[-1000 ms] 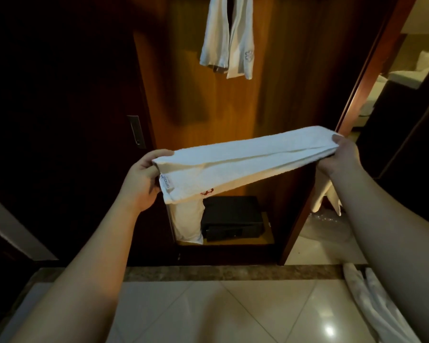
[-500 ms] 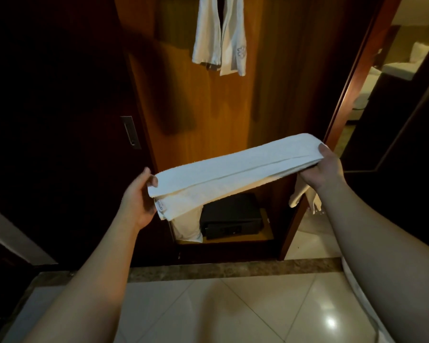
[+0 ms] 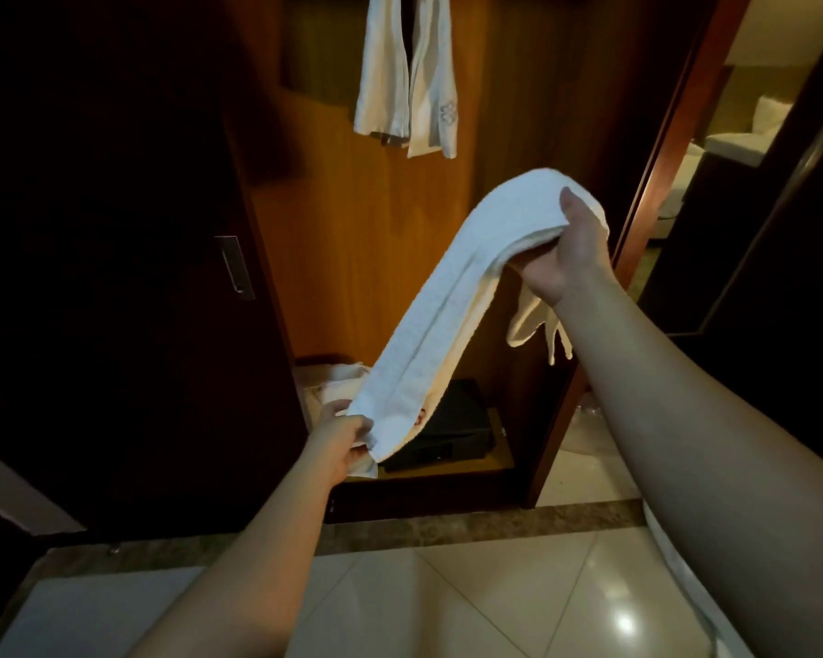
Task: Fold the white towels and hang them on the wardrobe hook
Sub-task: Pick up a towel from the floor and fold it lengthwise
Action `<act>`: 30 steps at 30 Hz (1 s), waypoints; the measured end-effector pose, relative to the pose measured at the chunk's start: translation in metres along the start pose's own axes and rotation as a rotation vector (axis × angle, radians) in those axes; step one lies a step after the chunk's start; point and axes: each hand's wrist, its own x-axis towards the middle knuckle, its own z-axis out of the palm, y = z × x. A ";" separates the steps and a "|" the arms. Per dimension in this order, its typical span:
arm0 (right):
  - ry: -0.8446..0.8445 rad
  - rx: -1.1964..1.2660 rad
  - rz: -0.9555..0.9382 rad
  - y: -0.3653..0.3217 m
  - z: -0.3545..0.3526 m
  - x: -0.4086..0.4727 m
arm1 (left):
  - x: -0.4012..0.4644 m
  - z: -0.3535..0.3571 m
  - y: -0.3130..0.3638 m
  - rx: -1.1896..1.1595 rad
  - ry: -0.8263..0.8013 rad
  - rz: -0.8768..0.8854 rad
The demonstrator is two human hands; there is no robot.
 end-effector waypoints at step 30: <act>-0.149 -0.204 -0.273 -0.026 0.196 0.090 | -0.060 0.122 0.323 -0.348 -0.281 0.915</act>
